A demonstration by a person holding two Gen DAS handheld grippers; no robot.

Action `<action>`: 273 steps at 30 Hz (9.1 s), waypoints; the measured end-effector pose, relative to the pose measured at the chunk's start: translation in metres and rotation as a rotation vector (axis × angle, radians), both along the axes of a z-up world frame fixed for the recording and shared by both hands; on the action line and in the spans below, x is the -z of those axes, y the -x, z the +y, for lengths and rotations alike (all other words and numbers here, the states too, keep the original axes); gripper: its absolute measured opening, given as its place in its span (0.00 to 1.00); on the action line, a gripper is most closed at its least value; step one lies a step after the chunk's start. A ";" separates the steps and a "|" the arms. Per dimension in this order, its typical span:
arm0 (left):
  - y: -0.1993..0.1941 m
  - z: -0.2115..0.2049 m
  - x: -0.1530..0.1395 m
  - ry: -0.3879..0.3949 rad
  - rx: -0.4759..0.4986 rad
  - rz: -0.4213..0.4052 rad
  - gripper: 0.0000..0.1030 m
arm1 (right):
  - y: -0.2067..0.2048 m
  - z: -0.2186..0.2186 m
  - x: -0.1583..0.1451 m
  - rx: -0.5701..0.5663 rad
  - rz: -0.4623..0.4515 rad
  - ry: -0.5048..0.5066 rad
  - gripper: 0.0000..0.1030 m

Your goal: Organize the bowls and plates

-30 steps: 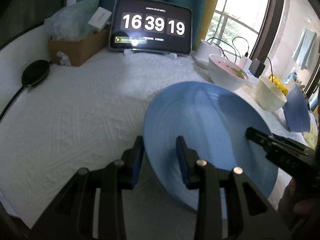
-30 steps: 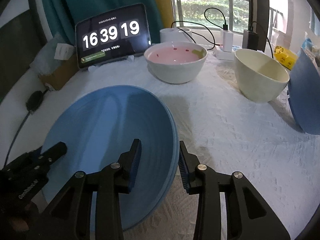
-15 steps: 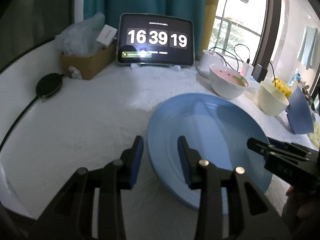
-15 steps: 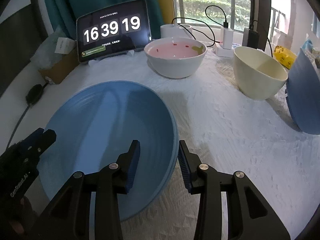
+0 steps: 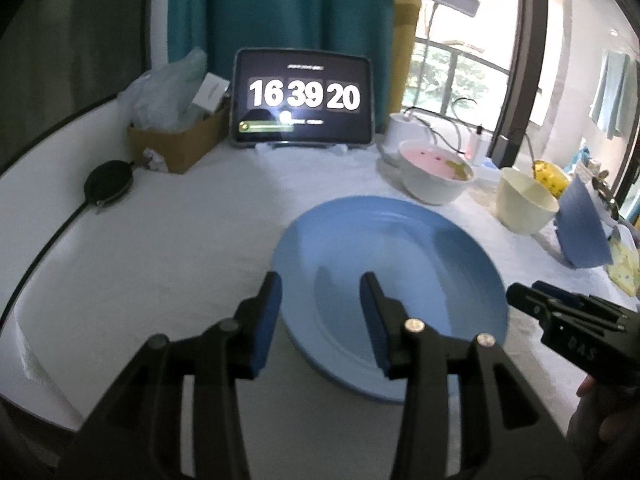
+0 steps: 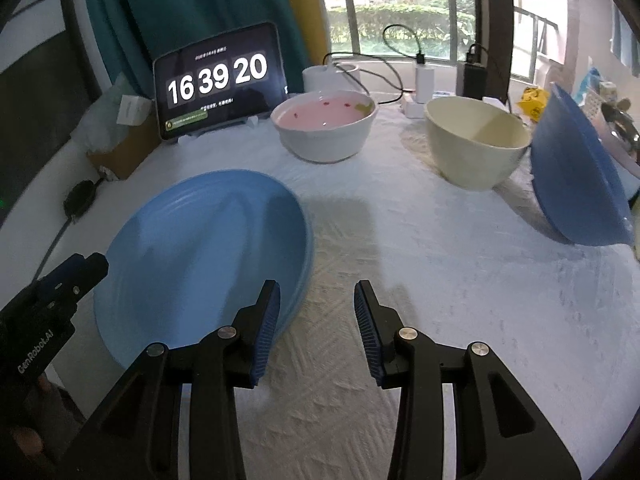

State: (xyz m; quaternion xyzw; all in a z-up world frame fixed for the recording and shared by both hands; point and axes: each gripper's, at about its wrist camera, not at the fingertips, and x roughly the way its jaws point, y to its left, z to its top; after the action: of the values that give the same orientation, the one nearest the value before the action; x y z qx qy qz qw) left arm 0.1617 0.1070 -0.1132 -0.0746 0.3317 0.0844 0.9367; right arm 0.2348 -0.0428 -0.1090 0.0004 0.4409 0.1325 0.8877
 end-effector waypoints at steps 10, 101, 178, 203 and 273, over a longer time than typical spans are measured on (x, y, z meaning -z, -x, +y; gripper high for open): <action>0.008 -0.047 -0.014 -0.029 0.079 -0.016 0.41 | 0.020 -0.042 -0.015 0.049 -0.040 -0.034 0.39; -0.120 -0.309 0.012 -0.052 0.473 0.009 0.34 | -0.048 -0.269 0.014 0.307 -0.020 -0.095 0.30; -0.002 -0.169 -0.006 0.089 0.417 0.112 0.35 | 0.065 -0.146 -0.038 0.277 -0.035 -0.018 0.24; -0.004 -0.122 -0.041 0.087 0.355 -0.002 0.43 | 0.049 -0.131 -0.071 0.265 -0.126 0.032 0.32; -0.259 -0.012 -0.004 0.097 0.319 0.250 0.43 | -0.225 0.020 -0.012 0.144 0.224 0.127 0.32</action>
State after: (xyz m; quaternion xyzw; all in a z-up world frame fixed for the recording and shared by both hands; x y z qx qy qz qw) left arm 0.4205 0.0951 -0.1094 -0.0551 0.4568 -0.0725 0.8849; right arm 0.4602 -0.0230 -0.0970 -0.0093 0.5437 0.0395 0.8383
